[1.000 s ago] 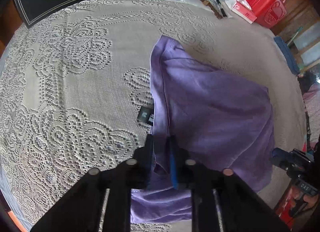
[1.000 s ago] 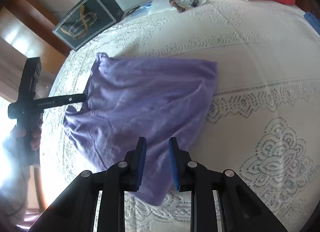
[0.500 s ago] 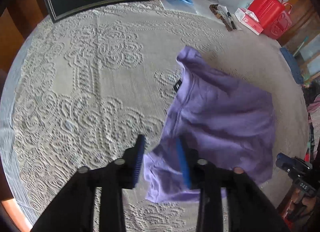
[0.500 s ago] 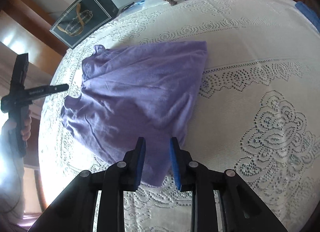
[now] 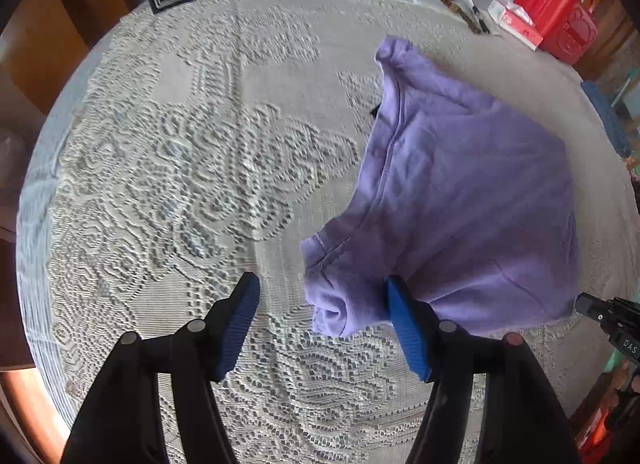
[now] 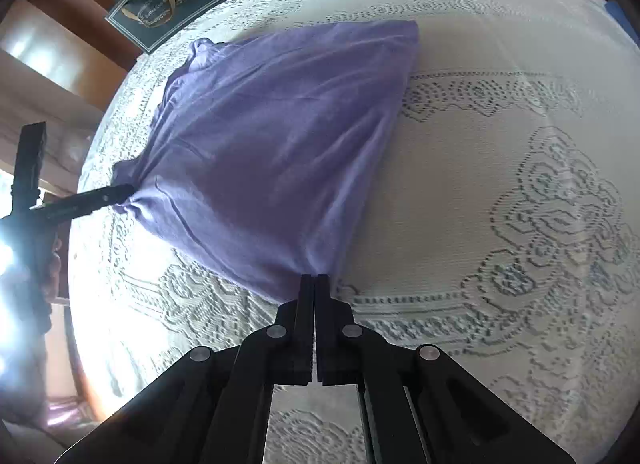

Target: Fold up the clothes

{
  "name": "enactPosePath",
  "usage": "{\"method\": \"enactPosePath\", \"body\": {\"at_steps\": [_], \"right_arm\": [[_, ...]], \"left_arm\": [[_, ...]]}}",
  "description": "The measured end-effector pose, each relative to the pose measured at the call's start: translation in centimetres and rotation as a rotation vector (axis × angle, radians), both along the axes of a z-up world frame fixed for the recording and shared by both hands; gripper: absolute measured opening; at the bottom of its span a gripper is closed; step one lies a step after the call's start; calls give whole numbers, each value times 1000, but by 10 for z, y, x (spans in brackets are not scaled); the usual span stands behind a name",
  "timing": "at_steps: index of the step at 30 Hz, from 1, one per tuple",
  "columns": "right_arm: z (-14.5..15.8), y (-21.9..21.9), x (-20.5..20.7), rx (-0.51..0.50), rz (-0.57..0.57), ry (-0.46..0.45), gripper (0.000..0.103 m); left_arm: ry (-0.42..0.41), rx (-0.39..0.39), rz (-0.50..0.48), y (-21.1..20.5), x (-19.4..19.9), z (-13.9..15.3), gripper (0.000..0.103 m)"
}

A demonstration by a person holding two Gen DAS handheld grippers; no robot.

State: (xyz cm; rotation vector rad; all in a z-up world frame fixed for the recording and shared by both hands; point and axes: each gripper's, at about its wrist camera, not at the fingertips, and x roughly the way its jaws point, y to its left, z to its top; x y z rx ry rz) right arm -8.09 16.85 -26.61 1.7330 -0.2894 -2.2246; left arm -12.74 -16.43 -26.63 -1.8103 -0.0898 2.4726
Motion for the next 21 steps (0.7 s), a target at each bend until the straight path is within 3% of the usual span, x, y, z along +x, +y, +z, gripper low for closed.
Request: {"method": "enactPosePath", "body": {"at_steps": [4,7,10,13,18,20,21], "right_arm": [[24,17,-21,-34,-86,142,25],[26,9,-48,-76,-79,187,25],[14,-4,-66,-53,-46,180,25],[-5,-7,-69,-24,-39,115,25],[-8,18,-56,46,-51,67,25],[2,31,-48,12,-65,87,31],[6,37,-46,-1,-73,99,35]], "left_arm": [[47,98,-6,18,-3,14,76],[34,106,-39,42,-6,5,76],[-9,47,-23,43,-6,-15,76],[5,-15,-24,45,-2,-23,76],[17,-52,27,37,15,-1,76],[62,-72,62,28,26,14,87],[66,-58,82,24,31,17,102]]}}
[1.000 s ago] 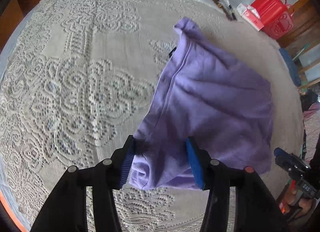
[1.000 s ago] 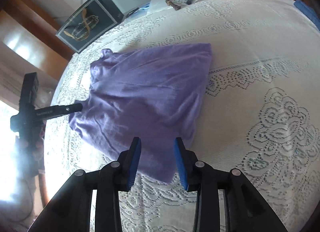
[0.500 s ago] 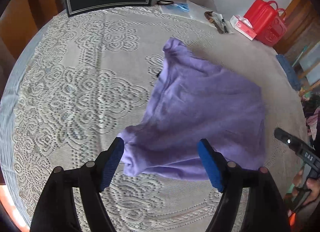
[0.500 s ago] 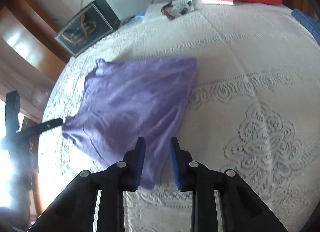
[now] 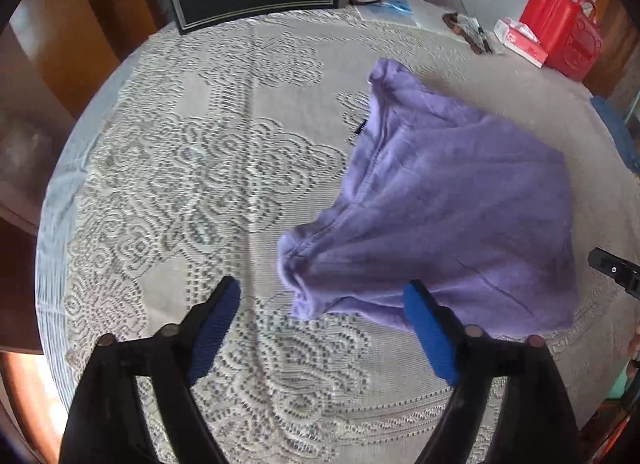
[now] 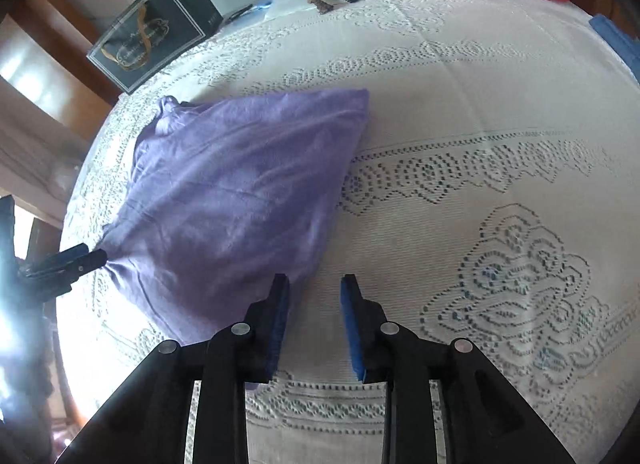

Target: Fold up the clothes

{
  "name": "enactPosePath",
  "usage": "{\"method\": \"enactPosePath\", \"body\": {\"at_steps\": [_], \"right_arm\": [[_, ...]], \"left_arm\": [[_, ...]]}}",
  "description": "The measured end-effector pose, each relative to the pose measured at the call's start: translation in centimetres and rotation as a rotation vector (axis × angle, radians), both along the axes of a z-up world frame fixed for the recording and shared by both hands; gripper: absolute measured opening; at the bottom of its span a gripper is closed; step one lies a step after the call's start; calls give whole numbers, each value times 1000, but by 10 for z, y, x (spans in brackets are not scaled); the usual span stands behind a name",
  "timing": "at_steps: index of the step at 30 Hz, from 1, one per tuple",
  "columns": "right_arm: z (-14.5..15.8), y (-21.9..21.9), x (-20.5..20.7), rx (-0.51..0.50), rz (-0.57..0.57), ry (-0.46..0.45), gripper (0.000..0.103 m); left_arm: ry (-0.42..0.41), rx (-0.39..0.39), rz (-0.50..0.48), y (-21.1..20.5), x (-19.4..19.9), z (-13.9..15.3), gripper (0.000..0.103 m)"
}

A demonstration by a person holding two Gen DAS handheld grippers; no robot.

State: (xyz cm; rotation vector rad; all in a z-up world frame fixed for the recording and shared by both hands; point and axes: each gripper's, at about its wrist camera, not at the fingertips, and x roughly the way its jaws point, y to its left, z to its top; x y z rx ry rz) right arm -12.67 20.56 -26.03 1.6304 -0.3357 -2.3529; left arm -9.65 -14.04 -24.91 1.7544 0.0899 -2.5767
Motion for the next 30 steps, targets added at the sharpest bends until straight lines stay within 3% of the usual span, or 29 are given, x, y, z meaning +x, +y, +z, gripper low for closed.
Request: {"method": "enactPosePath", "body": {"at_steps": [2,6,11,14,15,16,18,19,20,21,22,23,30], "right_arm": [[6,9,2,-17,-4,22,48],[13,17,-6,-28,14,47,51],[11,15,-32,-32,27,64,51],[6,12,-49,-4,32,76,58],[2,7,-56,3,36,74,59],[-3,1,-64,13,40,72,61],[-12,-8,-74,40,54,63,61],[-14,-15,-76,45,73,69,62],[-15,-22,-77,50,95,80,54],[-16,-29,-76,51,125,82,49],[-16,-35,-76,56,145,76,35],[-17,-40,-75,63,160,70,28],[-19,-41,-74,52,167,58,23]], "left_arm": [[-16,60,27,-5,1,-6,103],[-62,115,78,-1,-5,-36,103],[-79,32,160,21,-29,-55,103],[-85,41,188,26,-34,-55,103],[-88,42,175,30,-34,-55,98],[-87,46,145,37,-34,-52,84],[-93,54,77,52,-33,-48,68],[-98,39,54,58,-34,-49,67],[-100,35,44,61,-36,-49,65],[-106,58,39,62,-37,-48,56],[-111,81,33,62,-37,-47,38],[-116,106,22,63,-39,-47,31],[-91,136,-4,66,-47,-51,28]]}}
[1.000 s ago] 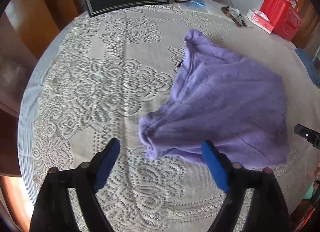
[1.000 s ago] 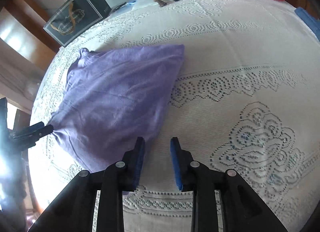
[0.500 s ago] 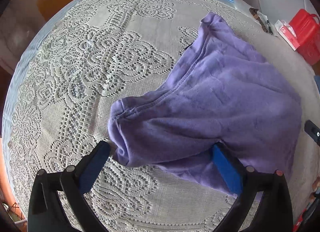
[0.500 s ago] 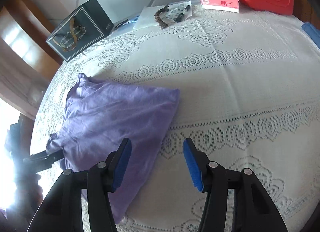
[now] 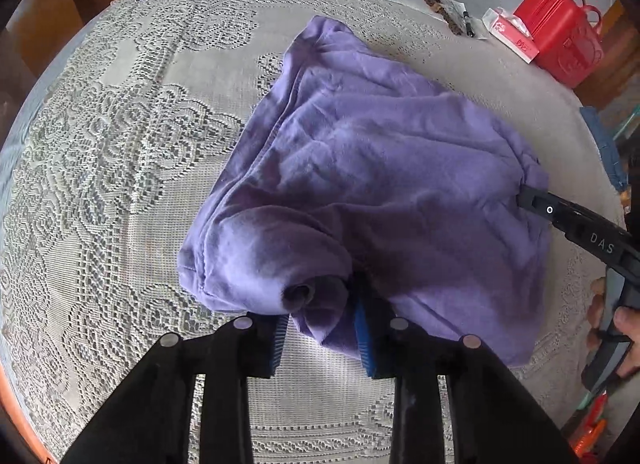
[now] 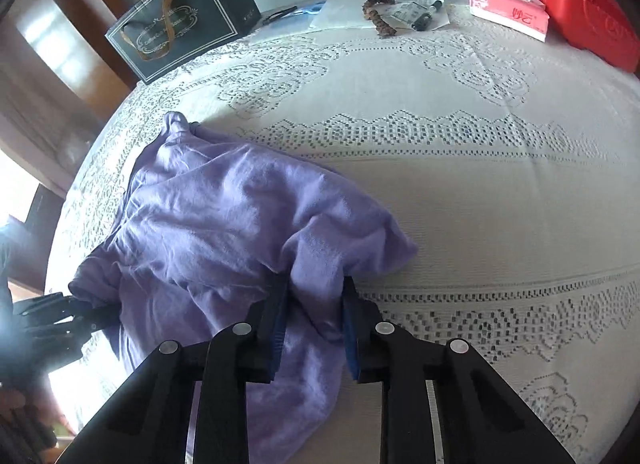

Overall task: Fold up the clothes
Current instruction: 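Lift the lavender shirt with both grippers and carry it toward the denim pile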

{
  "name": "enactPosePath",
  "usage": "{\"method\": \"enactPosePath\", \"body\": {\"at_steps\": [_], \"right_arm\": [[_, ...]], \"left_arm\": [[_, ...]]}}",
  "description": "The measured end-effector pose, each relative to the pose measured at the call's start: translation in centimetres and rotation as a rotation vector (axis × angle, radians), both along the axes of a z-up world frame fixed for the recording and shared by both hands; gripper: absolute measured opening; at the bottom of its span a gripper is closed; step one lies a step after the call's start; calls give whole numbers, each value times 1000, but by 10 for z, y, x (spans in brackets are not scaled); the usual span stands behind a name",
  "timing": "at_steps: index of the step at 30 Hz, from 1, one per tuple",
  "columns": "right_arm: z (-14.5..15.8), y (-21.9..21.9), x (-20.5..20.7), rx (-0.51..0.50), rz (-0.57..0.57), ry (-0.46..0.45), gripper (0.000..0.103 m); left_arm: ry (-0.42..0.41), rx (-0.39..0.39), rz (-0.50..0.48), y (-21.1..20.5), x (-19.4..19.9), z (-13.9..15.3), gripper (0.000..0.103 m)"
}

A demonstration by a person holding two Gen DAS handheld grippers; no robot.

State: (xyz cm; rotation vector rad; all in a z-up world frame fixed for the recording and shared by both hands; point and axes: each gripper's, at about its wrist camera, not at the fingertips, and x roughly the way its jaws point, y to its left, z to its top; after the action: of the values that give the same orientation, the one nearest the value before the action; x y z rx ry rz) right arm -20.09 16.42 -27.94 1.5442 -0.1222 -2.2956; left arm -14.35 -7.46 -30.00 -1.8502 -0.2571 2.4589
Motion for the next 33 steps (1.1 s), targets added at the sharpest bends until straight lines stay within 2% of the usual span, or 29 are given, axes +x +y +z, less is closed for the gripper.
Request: {"method": "enactPosePath", "body": {"at_steps": [4,6,11,13,15,16,17,18,22,27,29,33], "right_arm": [[2,-7,3,41,-2,5,25],[3,-14,7,80,16,13,22],[3,-12,7,61,-2,25,24],[3,-11,8,48,-14,40,25],[4,-18,11,84,-7,59,25],[5,-22,13,107,0,67,24],[6,-26,15,131,6,75,18],[7,-30,17,154,13,83,18],[26,-40,34,186,45,169,16],[78,-37,57,181,111,293,16],[100,-32,65,178,125,342,16],[132,-14,76,182,127,401,16]], "left_arm": [[-24,40,-14,0,-3,-2,26],[-16,51,-20,1,-4,-4,26],[-13,152,19,-8,-14,-9,27],[-2,141,4,-5,-15,-11,27],[9,86,-14,3,-15,-11,25],[14,57,-21,8,-15,-11,16],[22,48,-29,13,-13,-9,11],[33,40,-35,17,-12,-7,9],[111,44,-33,27,-9,17,8],[216,63,-3,6,4,86,8],[253,67,-18,1,23,106,8],[290,75,-47,21,47,143,8]]}}
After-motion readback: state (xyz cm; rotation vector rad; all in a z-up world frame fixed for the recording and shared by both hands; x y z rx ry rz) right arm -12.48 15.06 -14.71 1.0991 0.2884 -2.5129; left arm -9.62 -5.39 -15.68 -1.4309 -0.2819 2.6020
